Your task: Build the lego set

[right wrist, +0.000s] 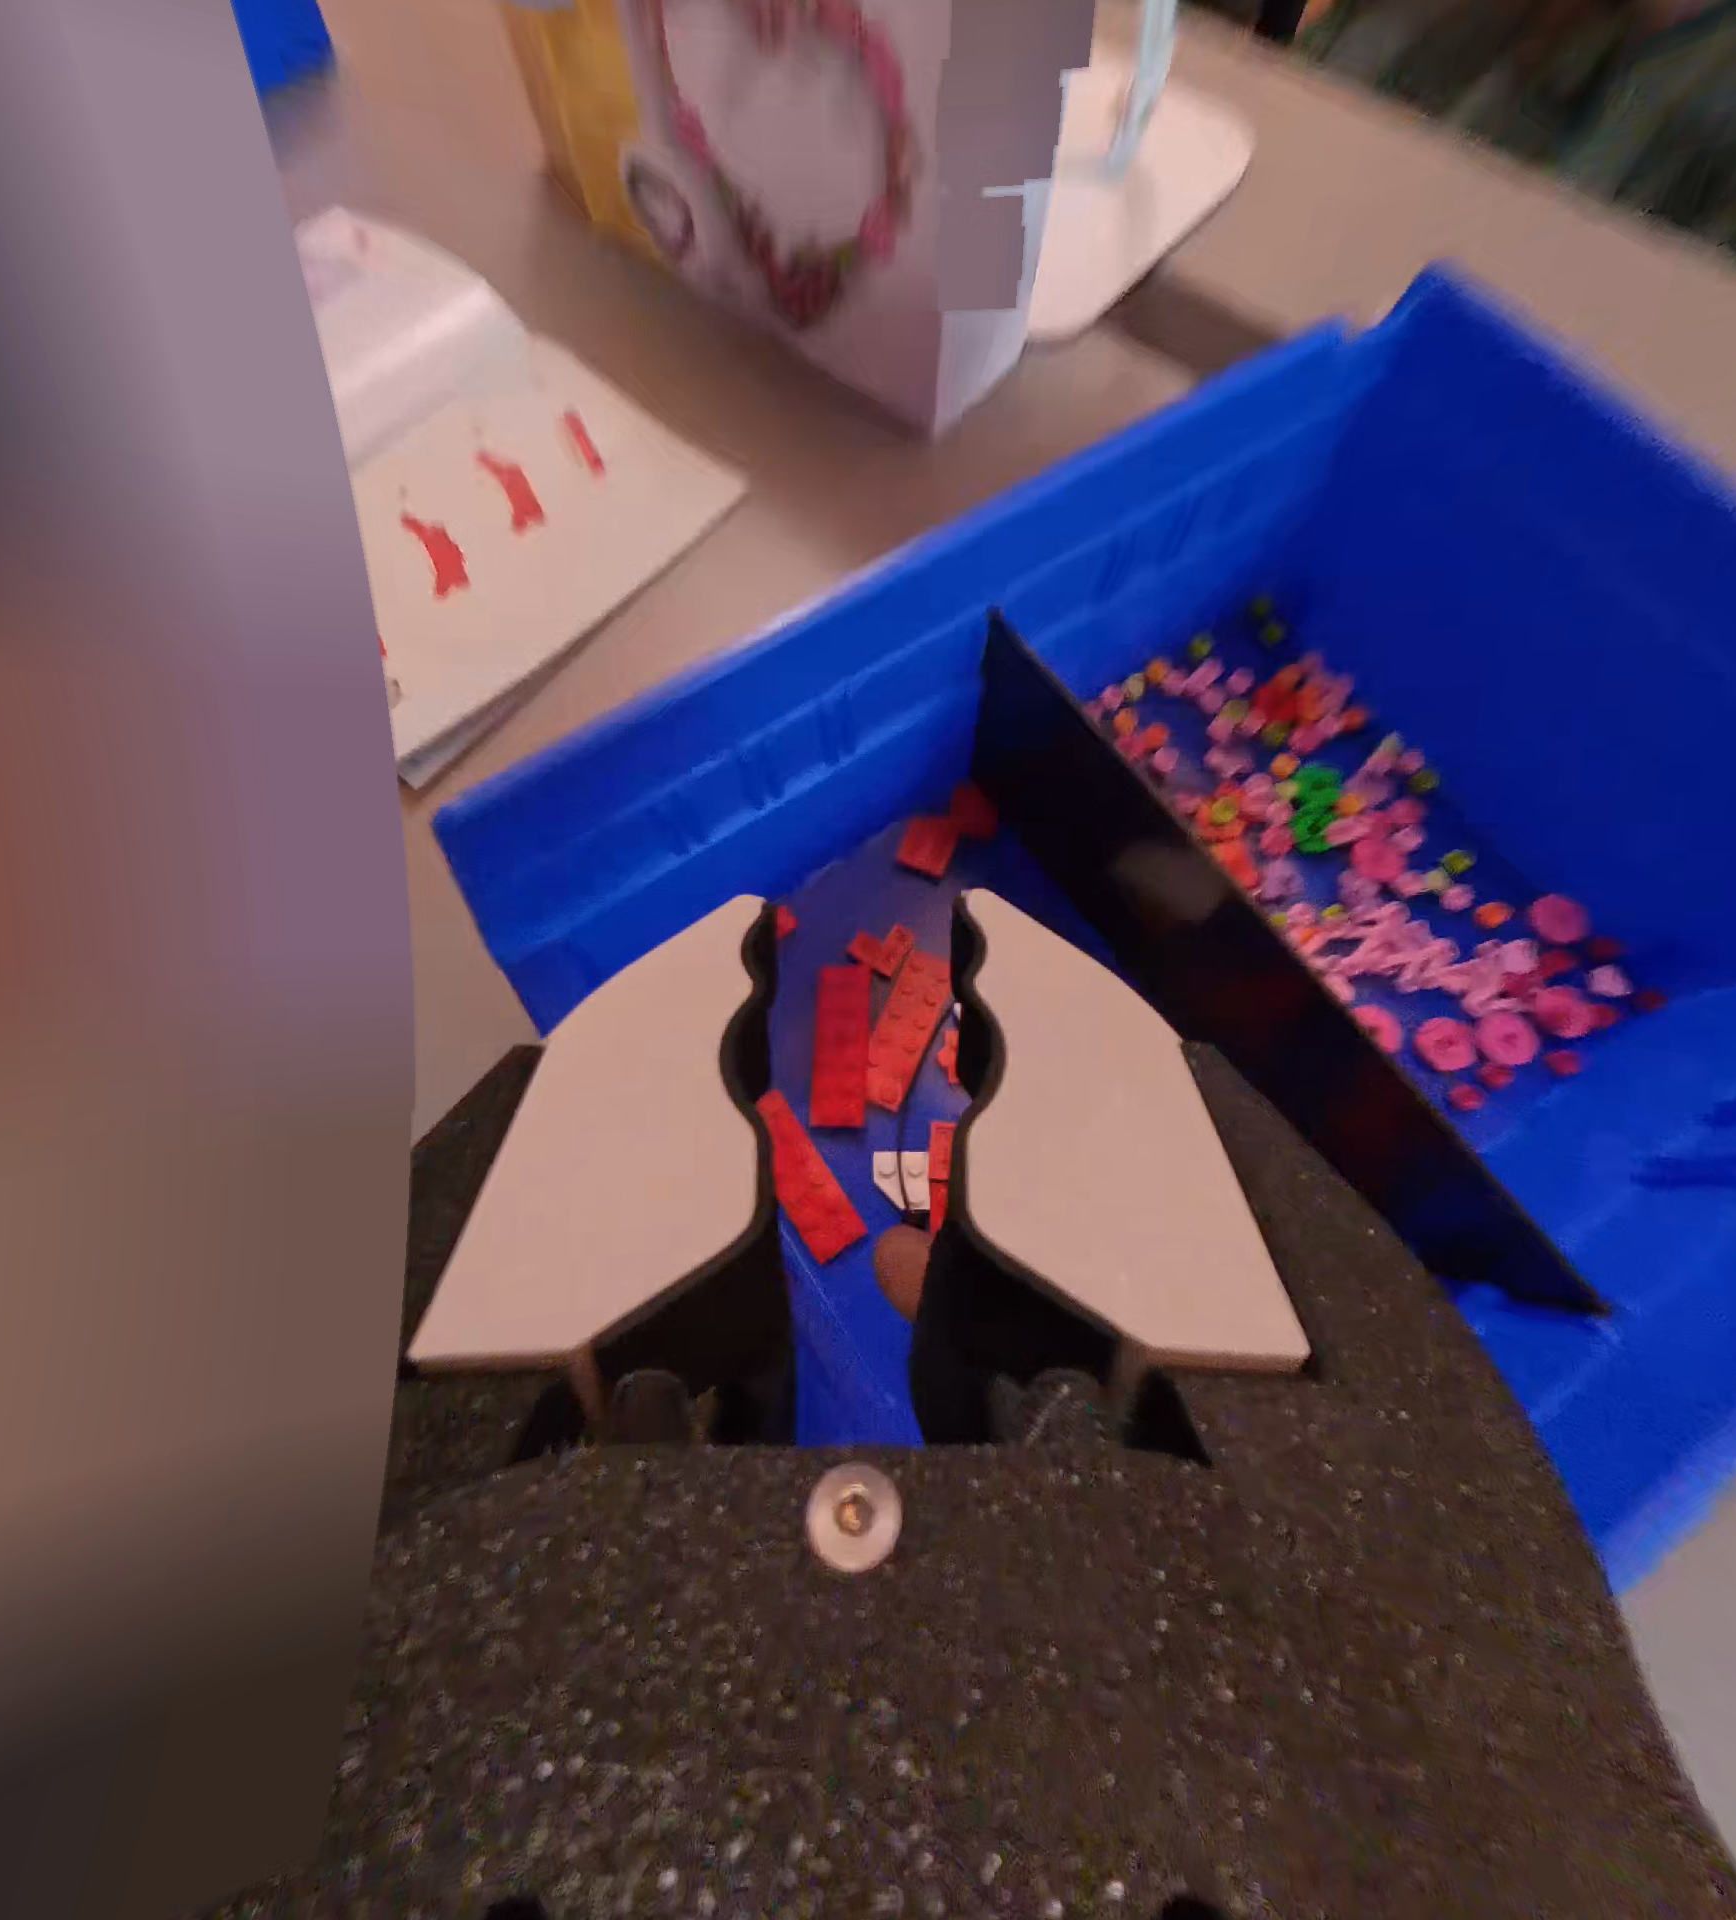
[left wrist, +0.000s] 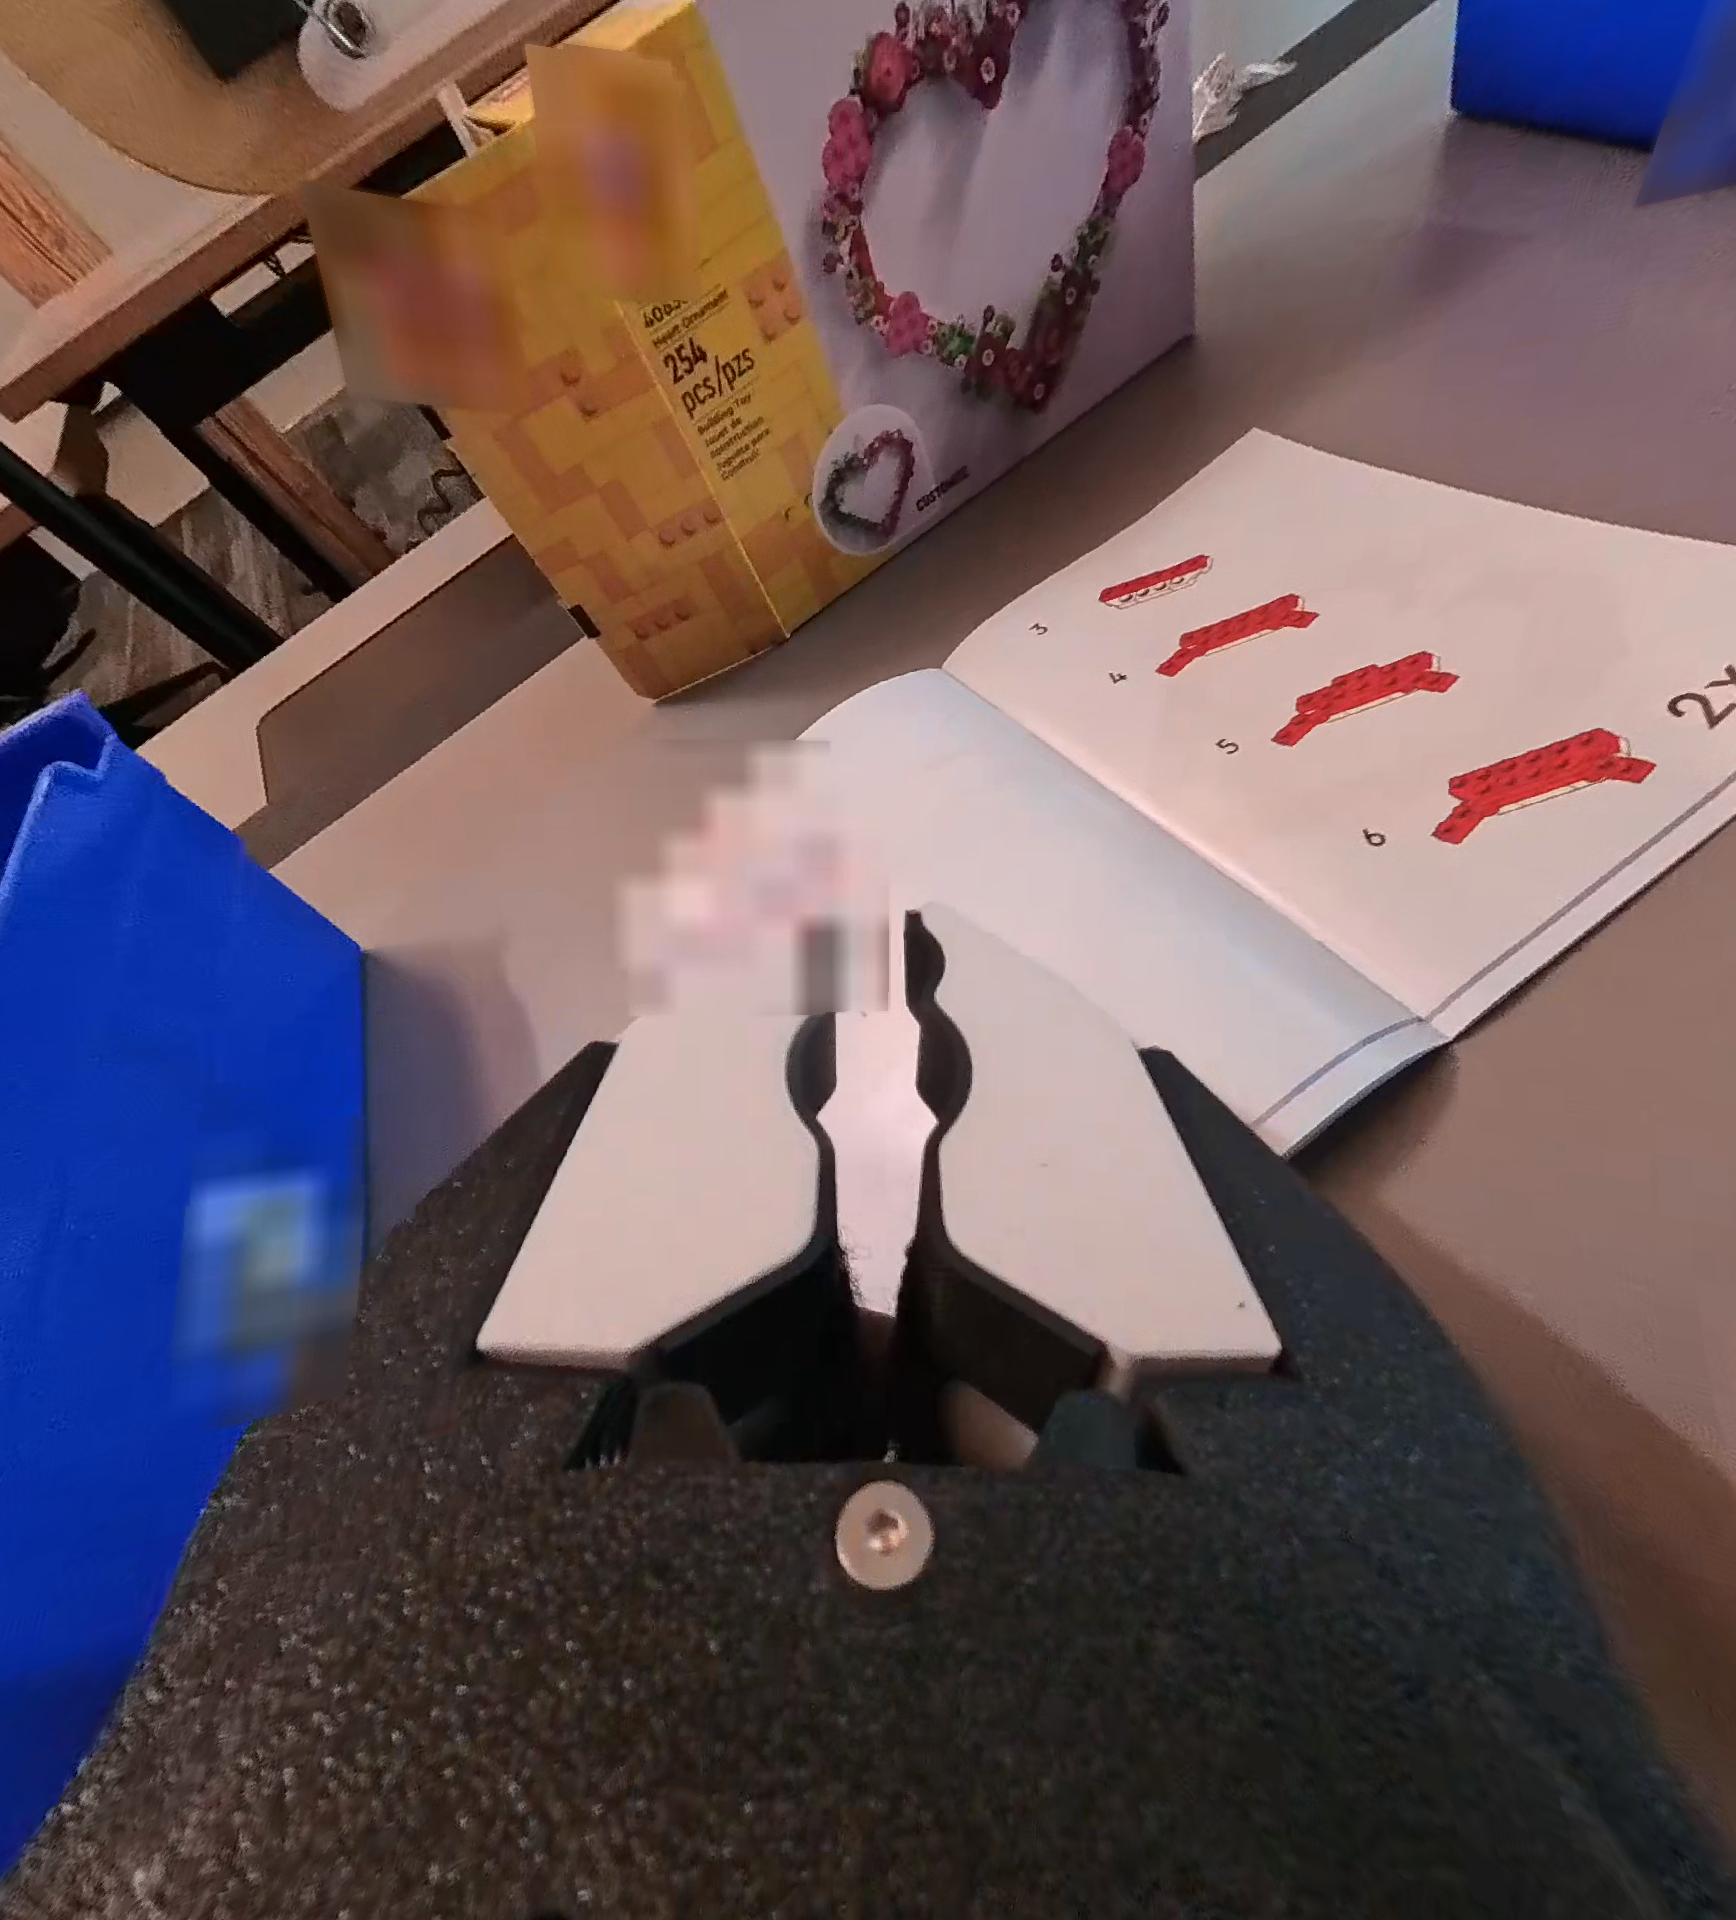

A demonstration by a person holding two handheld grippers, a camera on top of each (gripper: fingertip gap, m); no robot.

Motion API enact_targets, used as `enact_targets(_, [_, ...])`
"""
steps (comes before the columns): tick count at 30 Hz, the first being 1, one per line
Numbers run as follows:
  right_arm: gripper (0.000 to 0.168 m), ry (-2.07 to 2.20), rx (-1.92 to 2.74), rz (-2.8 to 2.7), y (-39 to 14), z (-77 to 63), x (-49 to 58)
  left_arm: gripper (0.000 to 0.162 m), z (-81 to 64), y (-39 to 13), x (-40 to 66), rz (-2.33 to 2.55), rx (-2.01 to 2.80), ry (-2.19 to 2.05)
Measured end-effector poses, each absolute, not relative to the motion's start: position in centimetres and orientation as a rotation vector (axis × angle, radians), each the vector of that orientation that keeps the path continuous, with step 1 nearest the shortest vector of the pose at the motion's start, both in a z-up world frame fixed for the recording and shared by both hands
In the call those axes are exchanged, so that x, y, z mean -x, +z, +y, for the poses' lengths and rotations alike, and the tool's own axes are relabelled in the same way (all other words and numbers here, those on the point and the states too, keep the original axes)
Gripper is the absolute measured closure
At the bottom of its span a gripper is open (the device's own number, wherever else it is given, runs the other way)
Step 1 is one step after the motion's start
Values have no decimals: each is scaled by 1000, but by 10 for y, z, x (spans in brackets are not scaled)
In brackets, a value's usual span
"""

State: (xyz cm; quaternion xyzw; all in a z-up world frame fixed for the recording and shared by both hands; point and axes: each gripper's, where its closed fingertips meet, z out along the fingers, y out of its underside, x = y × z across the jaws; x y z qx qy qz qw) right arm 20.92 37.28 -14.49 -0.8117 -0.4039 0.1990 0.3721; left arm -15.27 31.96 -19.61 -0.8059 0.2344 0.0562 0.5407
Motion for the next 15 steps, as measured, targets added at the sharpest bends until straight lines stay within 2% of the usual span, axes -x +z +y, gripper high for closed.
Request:
enact_targets(3, [142,484,2236,-1097,-188,389,-192,152,320,-196,152,563,1904,136])
enact_targets(6, [138,367,2382,-1167,-226,402,-187,152,320,-197,150,568,1896,124])
enact_targets(13, [138,290,2423,-1155,-246,419,-175,151,312,-199,164,547,1887,123])
enact_targets(15, [144,318,2431,-1171,-251,417,-171,151,309,-198,168,537,1881,129])
